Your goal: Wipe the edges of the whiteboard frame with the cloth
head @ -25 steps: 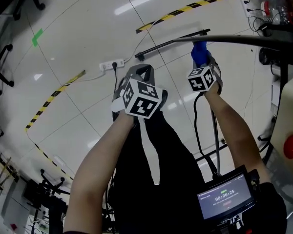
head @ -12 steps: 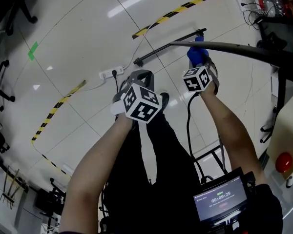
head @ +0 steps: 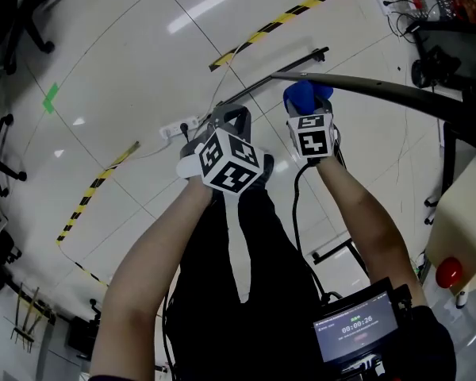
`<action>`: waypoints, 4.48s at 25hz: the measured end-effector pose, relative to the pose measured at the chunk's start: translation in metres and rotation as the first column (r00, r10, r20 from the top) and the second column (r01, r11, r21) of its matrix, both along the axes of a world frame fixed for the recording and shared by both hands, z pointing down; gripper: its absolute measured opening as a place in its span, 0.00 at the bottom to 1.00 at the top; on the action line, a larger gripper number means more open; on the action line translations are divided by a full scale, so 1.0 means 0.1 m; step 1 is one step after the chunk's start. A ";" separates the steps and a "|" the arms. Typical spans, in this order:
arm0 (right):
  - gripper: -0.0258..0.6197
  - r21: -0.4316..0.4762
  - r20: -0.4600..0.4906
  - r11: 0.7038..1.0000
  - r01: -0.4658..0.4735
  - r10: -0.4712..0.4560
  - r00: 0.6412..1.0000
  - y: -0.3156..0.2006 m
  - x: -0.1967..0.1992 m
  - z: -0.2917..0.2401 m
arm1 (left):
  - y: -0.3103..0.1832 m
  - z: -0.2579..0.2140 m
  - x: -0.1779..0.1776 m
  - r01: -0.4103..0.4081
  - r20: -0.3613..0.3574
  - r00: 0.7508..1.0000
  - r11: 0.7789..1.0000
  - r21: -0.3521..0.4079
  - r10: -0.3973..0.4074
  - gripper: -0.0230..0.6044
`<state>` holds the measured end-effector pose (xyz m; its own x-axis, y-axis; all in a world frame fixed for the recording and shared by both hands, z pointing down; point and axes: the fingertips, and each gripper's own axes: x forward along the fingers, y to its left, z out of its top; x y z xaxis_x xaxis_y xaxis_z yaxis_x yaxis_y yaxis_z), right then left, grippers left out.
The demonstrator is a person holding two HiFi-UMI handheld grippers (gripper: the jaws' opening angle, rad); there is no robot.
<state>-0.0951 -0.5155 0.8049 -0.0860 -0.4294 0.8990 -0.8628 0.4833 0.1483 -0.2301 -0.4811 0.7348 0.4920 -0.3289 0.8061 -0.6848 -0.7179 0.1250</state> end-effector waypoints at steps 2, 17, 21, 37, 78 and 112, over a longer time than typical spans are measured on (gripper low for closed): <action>0.34 0.019 0.155 0.997 -0.076 0.072 0.985 0.00 -0.06 -0.06 | -0.04 0.00 0.08 -0.049 -0.002 0.999 0.999 0.021 0.049 0.05; 0.42 -0.133 0.900 0.985 0.108 0.075 0.428 0.39 -1.10 -1.26 | 0.24 -0.19 0.72 -0.686 0.012 0.719 0.707 0.174 0.695 0.65; 0.50 -0.165 0.916 0.983 0.085 0.121 0.382 0.41 -1.02 -1.34 | 0.20 -0.19 0.74 -0.722 0.101 0.679 0.636 0.271 0.727 0.49; 0.31 -0.076 0.648 0.997 -0.025 0.068 0.758 1.00 -0.62 -0.73 | -0.83 0.90 0.92 -0.727 0.322 0.675 0.673 0.137 0.664 0.35; 0.14 -0.083 0.339 0.991 0.101 -0.067 0.938 0.89 -1.48 -1.39 | -0.86 -0.76 1.49 -0.802 0.273 0.596 0.577 0.156 0.755 0.34; 0.08 -0.009 0.198 0.997 -0.082 0.082 0.977 0.57 -1.24 -2.95 | -0.96 -2.23 1.52 -0.813 0.276 0.582 0.530 0.242 0.765 0.34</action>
